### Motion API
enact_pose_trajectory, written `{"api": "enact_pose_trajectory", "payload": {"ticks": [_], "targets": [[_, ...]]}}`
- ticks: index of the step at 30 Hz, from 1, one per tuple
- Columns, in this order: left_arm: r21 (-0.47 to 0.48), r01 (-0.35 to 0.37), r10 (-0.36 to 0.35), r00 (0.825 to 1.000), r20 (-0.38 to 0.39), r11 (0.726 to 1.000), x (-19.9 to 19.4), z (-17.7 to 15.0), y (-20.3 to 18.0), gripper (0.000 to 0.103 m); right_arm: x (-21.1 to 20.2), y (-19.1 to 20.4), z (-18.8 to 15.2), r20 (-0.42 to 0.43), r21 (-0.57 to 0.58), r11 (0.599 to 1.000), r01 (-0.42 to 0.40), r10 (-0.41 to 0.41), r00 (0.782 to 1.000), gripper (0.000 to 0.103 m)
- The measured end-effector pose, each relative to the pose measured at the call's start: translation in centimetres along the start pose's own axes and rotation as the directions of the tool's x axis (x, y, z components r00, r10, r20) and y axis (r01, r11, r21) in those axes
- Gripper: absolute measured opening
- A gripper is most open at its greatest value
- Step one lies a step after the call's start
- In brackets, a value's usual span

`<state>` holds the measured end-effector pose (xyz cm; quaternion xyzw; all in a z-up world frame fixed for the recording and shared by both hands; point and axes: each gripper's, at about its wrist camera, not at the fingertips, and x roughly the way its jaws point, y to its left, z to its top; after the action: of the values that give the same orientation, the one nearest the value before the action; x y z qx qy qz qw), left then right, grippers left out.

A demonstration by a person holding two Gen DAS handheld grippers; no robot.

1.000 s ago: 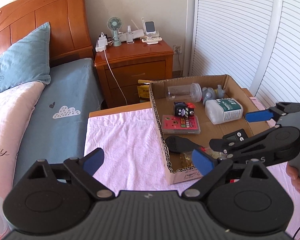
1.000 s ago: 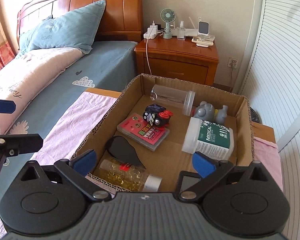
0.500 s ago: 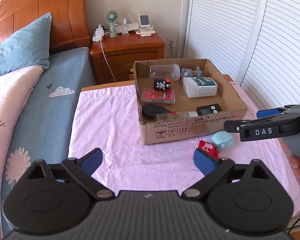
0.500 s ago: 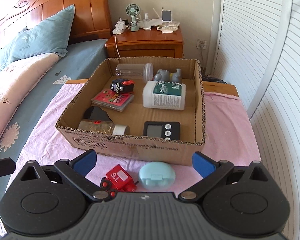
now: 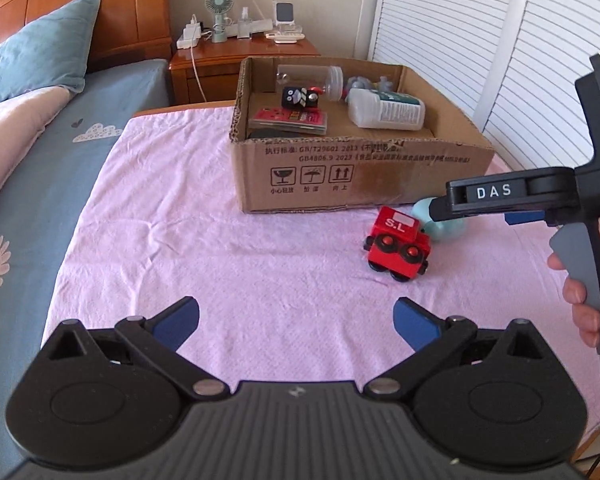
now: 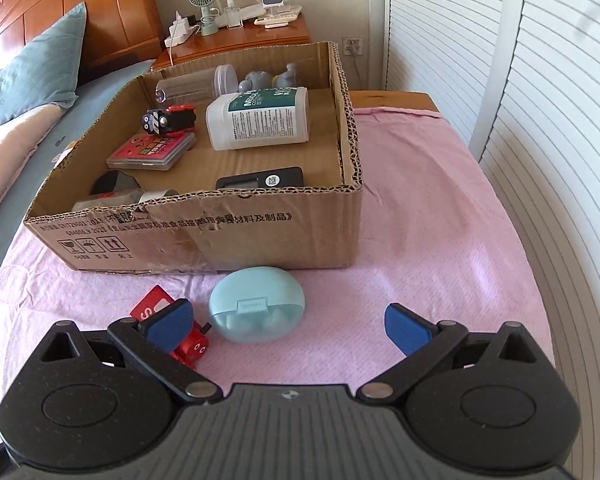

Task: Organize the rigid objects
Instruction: 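Reach the right gripper to the light blue oval case while the left approaches the red S.L train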

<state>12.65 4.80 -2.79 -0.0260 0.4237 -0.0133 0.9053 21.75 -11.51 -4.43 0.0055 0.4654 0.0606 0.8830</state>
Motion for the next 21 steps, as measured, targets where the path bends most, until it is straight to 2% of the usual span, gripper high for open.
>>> {"api": "enact_pose_trajectory", "payload": {"ticks": [4,12,15,21], "targets": [[0.009,-0.032,0.032,0.999,0.012,0.999,0.5,-0.2,-0.2,0.102,1.1,0.4,0.4,0.015,0.017,1.0,-0.008,0.008,1.0,0.103],[0.038,-0.016,0.017,1.0,-0.014,0.999,1.5,-0.8,-0.7,0.102,3.7,1.2,0.5,0.012,0.008,0.999,0.045,-0.045,0.999,0.103],[0.058,-0.025,0.026,0.999,-0.025,0.998,2.0,-1.0,-1.1,0.102,3.9,1.3,0.1,0.03,-0.032,0.995,0.09,-0.089,0.996,0.103],[0.083,-0.019,0.023,0.999,-0.042,0.996,2.9,-0.9,-1.8,0.102,2.8,0.0,-1.2,0.015,-0.08,0.99,0.113,-0.112,0.994,0.103]]}}
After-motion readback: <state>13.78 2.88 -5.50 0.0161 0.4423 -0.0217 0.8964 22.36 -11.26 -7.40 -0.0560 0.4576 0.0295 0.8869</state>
